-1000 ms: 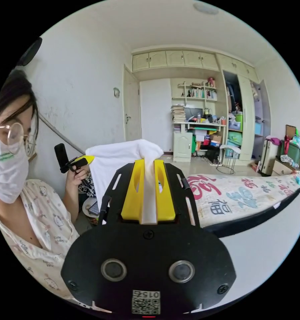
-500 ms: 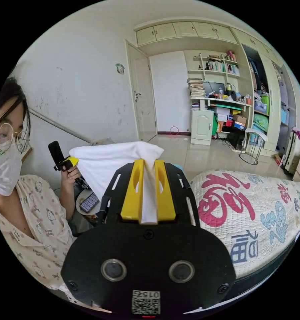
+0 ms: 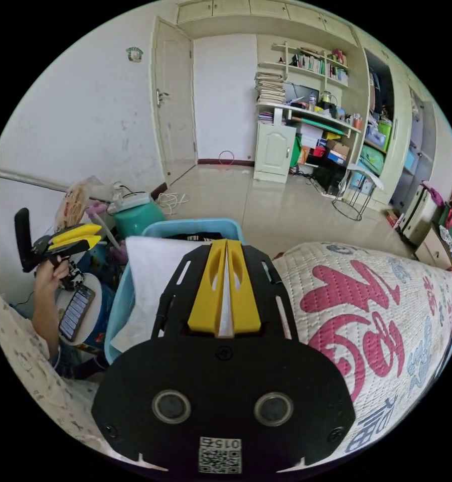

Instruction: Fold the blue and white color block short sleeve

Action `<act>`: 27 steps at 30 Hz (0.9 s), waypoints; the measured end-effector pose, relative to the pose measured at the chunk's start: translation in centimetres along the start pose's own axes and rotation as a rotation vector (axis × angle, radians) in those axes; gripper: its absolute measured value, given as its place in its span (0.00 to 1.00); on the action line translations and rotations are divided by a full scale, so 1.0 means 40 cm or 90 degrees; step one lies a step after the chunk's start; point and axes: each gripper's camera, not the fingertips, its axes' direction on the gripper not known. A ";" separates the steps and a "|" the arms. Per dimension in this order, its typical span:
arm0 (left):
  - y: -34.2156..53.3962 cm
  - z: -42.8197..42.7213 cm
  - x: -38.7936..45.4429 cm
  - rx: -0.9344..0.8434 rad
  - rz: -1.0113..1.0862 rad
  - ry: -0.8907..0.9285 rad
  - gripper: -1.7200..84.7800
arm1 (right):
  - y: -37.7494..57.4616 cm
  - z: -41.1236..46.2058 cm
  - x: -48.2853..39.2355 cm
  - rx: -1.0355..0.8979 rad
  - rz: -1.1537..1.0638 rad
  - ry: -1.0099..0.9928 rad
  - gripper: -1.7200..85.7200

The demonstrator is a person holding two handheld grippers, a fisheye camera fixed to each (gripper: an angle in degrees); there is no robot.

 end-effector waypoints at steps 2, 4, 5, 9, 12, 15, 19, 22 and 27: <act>-0.024 -0.048 0.079 0.035 0.014 0.003 0.12 | -0.034 -0.018 0.018 0.014 0.014 -0.034 0.01; -0.061 -0.063 0.149 0.046 0.029 0.025 0.11 | -0.039 -0.067 0.032 0.043 0.020 -0.056 0.01; -0.088 -0.067 0.204 0.052 0.040 0.049 0.11 | -0.034 -0.109 0.041 0.061 0.024 -0.059 0.01; -0.166 -0.044 0.412 0.074 0.067 0.175 0.11 | 0.035 -0.290 0.061 0.132 0.035 -0.050 0.02; -0.229 0.014 0.655 0.115 0.118 0.243 0.10 | 0.129 -0.483 0.051 0.174 0.025 -0.008 0.02; -0.308 0.111 0.972 0.124 0.218 0.273 0.10 | 0.219 -0.683 -0.009 0.155 -0.015 0.120 0.02; -0.412 0.230 1.451 0.122 0.328 0.469 0.11 | 0.328 -0.923 -0.072 0.079 0.034 0.442 0.03; -0.469 0.281 1.793 0.122 0.378 0.621 0.11 | 0.410 -1.109 -0.052 0.007 0.161 0.649 0.07; -0.522 0.242 2.259 0.130 0.462 0.774 0.11 | 0.569 -1.489 0.014 -0.016 0.391 0.875 0.10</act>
